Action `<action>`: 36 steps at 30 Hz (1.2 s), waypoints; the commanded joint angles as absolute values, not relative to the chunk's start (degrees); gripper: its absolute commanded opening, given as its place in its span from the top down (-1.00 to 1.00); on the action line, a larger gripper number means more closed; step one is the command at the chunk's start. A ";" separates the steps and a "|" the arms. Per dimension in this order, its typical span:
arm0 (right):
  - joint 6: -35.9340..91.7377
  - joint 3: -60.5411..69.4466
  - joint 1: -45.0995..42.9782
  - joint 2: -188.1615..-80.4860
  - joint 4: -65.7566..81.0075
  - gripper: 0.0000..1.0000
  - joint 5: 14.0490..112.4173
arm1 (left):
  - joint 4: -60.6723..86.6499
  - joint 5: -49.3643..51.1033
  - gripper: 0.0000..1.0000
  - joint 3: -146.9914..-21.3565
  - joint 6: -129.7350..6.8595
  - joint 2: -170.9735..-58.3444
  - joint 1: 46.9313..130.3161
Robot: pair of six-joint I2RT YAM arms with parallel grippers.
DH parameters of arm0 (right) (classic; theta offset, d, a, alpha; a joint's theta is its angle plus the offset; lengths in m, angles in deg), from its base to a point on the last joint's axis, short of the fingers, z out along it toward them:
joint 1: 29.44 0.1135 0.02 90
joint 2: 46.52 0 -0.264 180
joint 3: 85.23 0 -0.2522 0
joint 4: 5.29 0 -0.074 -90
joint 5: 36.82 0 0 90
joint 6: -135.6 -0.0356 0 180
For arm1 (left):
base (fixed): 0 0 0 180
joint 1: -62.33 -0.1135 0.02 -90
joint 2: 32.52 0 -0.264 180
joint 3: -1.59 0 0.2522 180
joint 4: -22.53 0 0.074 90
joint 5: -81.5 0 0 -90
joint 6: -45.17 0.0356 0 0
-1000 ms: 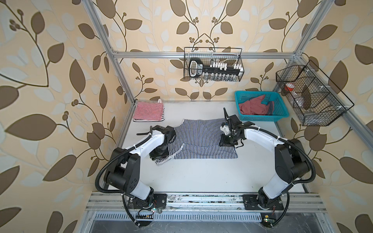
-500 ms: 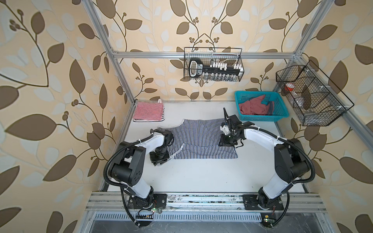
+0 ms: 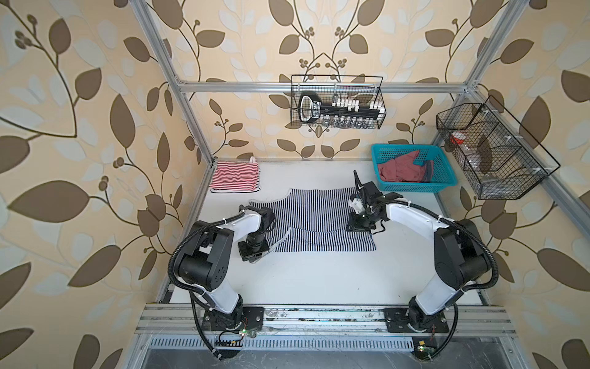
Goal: Fold and stack the tank tops
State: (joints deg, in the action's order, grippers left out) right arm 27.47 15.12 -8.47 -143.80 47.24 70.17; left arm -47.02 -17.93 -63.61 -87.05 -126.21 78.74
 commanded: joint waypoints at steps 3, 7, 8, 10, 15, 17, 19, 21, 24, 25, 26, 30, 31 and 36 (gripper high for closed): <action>28.63 14.83 -8.65 -145.22 47.27 0.54 71.09 | -52.41 -20.08 1.00 -66.90 -87.59 -121.12 77.81; 28.83 15.45 -8.55 -146.61 46.91 0.61 71.16 | -54.47 -20.89 1.00 -68.30 -87.13 -118.72 76.96; 28.90 15.60 -8.46 -146.94 46.93 0.63 71.12 | -54.75 -21.11 1.00 -68.46 -87.04 -118.45 76.63; 29.14 15.96 -8.14 -148.03 46.89 0.67 71.02 | -54.78 -20.71 1.00 -68.62 -86.44 -118.43 75.73; 29.23 17.47 -7.57 -150.45 45.97 0.74 70.77 | -54.19 -19.56 1.00 -68.69 -85.50 -119.66 73.67; 28.95 18.13 -7.64 -151.29 45.62 0.78 70.03 | -54.06 -19.12 1.00 -68.73 -85.03 -120.09 72.57; 28.82 18.64 -7.69 -152.28 45.40 0.81 69.19 | -53.99 -18.66 1.00 -68.98 -84.36 -120.71 71.29; 28.64 19.10 -7.87 -153.06 45.15 0.83 68.78 | -54.05 -18.24 1.00 -69.28 -83.68 -121.24 70.20; 28.51 19.65 -7.96 -154.06 44.96 0.85 68.08 | -54.07 -18.14 1.00 -69.80 -82.94 -122.39 68.66; 28.38 19.82 -7.96 -154.32 45.04 0.85 67.69 | -53.99 -18.08 1.00 -69.94 -82.65 -122.88 68.12; 28.30 19.95 -8.08 -154.42 45.15 0.85 67.27 | -53.80 -18.09 1.00 -70.00 -82.39 -123.25 67.63; 28.20 21.33 -8.53 -154.44 44.96 0.86 66.44 | -53.47 -18.14 1.00 -70.26 -81.35 -125.42 65.65; 28.20 21.64 -8.68 -154.35 44.87 0.86 66.54 | -53.46 -18.17 1.00 -70.29 -81.19 -125.98 65.32; 28.20 22.72 -9.13 -153.88 44.93 0.86 66.02 | -53.20 -19.08 1.00 -71.13 -79.95 -128.94 63.60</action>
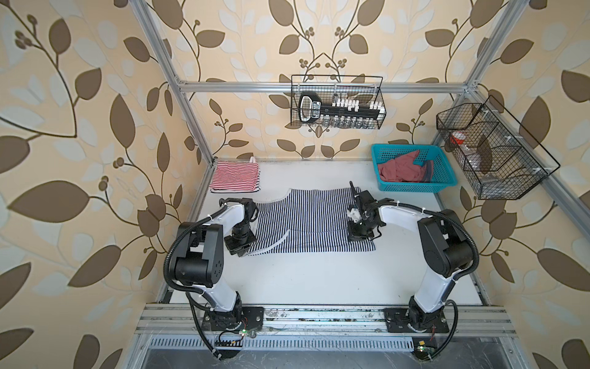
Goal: Fold and stack the tank tops
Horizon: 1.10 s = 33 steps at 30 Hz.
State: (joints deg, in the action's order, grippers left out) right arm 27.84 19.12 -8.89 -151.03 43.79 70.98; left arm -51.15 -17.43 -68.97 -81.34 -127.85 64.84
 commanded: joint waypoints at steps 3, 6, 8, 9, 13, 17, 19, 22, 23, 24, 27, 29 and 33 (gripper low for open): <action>28.20 23.21 -9.31 -153.66 44.94 0.86 65.84 | -52.93 -19.32 0.96 -71.83 -79.42 -130.53 62.83; 28.12 23.43 -9.31 -153.41 44.99 0.85 65.89 | -52.84 -19.77 0.70 -72.00 -79.15 -131.54 62.39; 28.16 23.44 -9.15 -152.98 44.97 0.82 66.36 | -52.97 -20.11 0.54 -72.20 -79.42 -131.23 62.33; 28.17 23.39 -9.11 -152.73 45.03 0.81 66.74 | -52.85 -20.19 0.46 -72.20 -79.67 -130.57 62.33; 28.02 22.91 -9.09 -149.95 44.95 0.74 69.00 | -55.22 -21.82 0.07 -74.77 -80.29 -127.13 62.25; 27.62 21.67 -9.55 -144.99 45.22 0.68 71.91 | -60.39 -25.07 0.03 -80.86 -81.00 -122.81 62.29; 27.58 20.77 -10.00 -142.42 45.98 0.66 72.26 | -62.17 -25.74 0.02 -84.06 -81.28 -120.36 62.33; 27.68 19.43 -11.28 -139.07 47.22 0.60 72.28 | -61.82 -24.44 0.01 -87.88 -81.33 -117.53 63.29; 27.88 19.10 -11.79 -138.35 47.60 0.59 72.27 | -61.10 -23.17 0.02 -88.98 -81.29 -117.10 64.30; 28.14 18.73 -12.26 -137.92 47.96 0.58 72.18 | -60.57 -22.26 0.05 -89.76 -81.26 -117.01 65.44; 28.92 18.51 -13.84 -138.04 48.88 0.58 71.31 | -57.03 -17.80 0.20 -90.50 -81.98 -117.97 71.29; 29.47 18.98 -14.65 -138.93 49.12 0.60 70.95 | -53.40 -14.46 0.34 -89.89 -82.34 -119.78 75.91; 29.79 20.39 -15.04 -140.75 48.30 0.64 70.14 | -47.47 -10.10 0.69 -88.92 -83.75 -124.79 82.49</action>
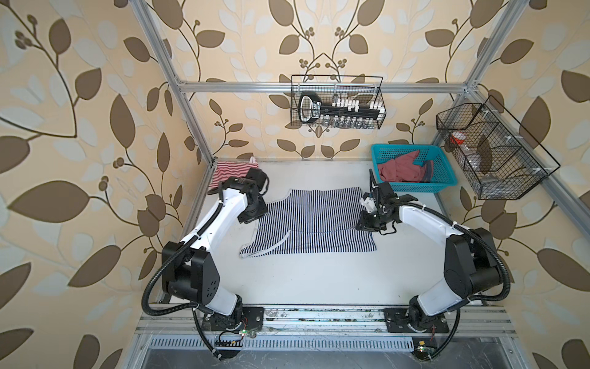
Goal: Fold and stack the tank tops
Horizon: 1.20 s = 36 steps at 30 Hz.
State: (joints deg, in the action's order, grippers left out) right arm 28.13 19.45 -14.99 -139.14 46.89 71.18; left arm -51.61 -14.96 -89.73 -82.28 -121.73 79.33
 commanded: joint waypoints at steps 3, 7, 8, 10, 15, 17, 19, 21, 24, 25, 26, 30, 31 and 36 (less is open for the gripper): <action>29.41 21.51 -14.96 -141.91 47.21 0.70 70.01 | -45.61 -8.51 0.90 -90.19 -83.79 -129.78 86.24; 28.84 23.26 -14.67 -142.83 46.32 0.77 69.05 | -44.87 -8.44 1.00 -91.78 -82.96 -135.99 89.52; 28.66 23.79 -14.38 -142.85 46.07 0.77 68.85 | -44.45 -8.38 1.00 -91.46 -82.90 -137.27 89.72; 28.55 24.55 -13.81 -142.98 45.66 0.77 68.69 | -43.57 -8.07 1.00 -90.47 -82.70 -139.28 89.84; 27.82 26.27 -11.19 -143.30 45.24 0.76 67.84 | -41.24 -7.32 1.00 -86.59 -82.62 -142.61 89.87; 27.25 27.72 -10.15 -143.21 44.35 0.77 67.70 | -40.48 -7.40 1.00 -84.92 -82.68 -143.24 89.91; 26.65 29.70 -8.71 -142.71 43.13 0.77 67.04 | -40.02 -7.42 1.00 -83.38 -82.68 -143.42 89.91; 25.65 31.88 -7.47 -142.00 42.00 0.77 66.88 | -39.67 -7.67 1.00 -81.90 -82.63 -143.20 90.00; 23.78 35.55 -6.13 -140.87 40.29 0.79 66.61 | -39.92 -8.91 1.00 -79.81 -82.61 -142.57 90.02; 23.27 36.82 -5.79 -140.55 39.74 0.80 66.55 | -39.92 -9.28 1.00 -78.98 -82.61 -142.19 90.10; 22.61 37.89 -5.47 -140.06 39.28 0.80 66.54 | -39.92 -9.69 1.00 -78.29 -82.62 -141.88 90.06; 21.14 40.99 -4.06 -138.61 38.80 0.81 65.53 | -40.10 -10.25 1.00 -75.89 -82.54 -140.72 90.19; 20.79 41.58 -3.79 -138.25 39.02 0.81 65.10 | -40.10 -10.34 1.00 -75.26 -82.46 -140.31 90.36; 19.20 44.54 -2.87 -135.39 40.34 0.81 63.52 | -40.60 -11.24 1.00 -71.72 -82.27 -138.12 90.90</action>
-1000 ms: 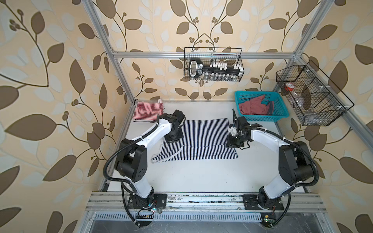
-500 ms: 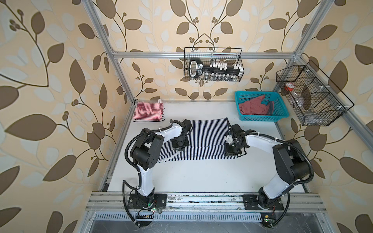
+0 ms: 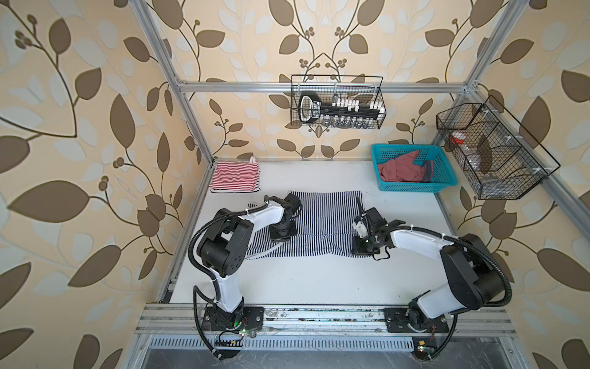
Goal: Fold and stack the tank tops
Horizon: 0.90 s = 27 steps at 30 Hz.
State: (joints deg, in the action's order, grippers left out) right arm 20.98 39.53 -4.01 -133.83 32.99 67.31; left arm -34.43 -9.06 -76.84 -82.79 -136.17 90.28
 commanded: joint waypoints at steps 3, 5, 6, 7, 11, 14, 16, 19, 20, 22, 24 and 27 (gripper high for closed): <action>18.01 45.87 -1.58 -133.23 41.20 0.80 63.17 | -40.87 -11.73 1.00 -69.83 -82.10 -136.51 91.42; 17.18 46.58 -0.52 -132.00 41.84 0.80 62.78 | -41.06 -11.83 1.00 -68.90 -82.15 -135.55 91.90; 16.77 46.98 -0.05 -131.46 42.10 0.80 62.70 | -41.11 -11.84 1.00 -68.48 -82.18 -135.05 92.12; 16.27 47.38 0.43 -131.01 42.20 0.80 62.63 | -41.21 -11.77 1.00 -68.31 -82.18 -134.64 92.42; 14.48 48.88 2.45 -129.59 42.29 0.79 62.81 | -41.93 -11.62 1.00 -67.47 -82.61 -133.43 94.10; 12.67 49.96 4.01 -128.85 42.66 0.79 62.13 | -42.54 -12.08 1.00 -66.81 -83.44 -132.53 95.22; 11.48 50.74 4.95 -128.06 42.49 0.78 62.23 | -42.70 -12.14 1.00 -66.40 -83.84 -131.97 95.56; 10.04 51.55 5.86 -126.83 42.35 0.77 62.23 | -43.49 -12.28 1.00 -66.44 -84.46 -131.10 95.89; 9.70 51.39 6.04 -126.24 42.55 0.76 62.02 | -44.00 -12.49 1.00 -66.85 -84.69 -130.47 95.98; 9.47 50.39 6.13 -124.93 43.48 0.73 61.51 | -45.28 -13.38 1.00 -68.29 -84.79 -129.11 96.04; 9.48 48.04 6.14 -123.10 45.16 0.67 60.74 | -47.18 -14.49 0.97 -71.08 -84.02 -127.63 96.04; 9.48 43.71 6.07 -120.24 47.27 0.59 59.66 | -50.70 -16.88 0.88 -76.89 -82.72 -126.50 95.97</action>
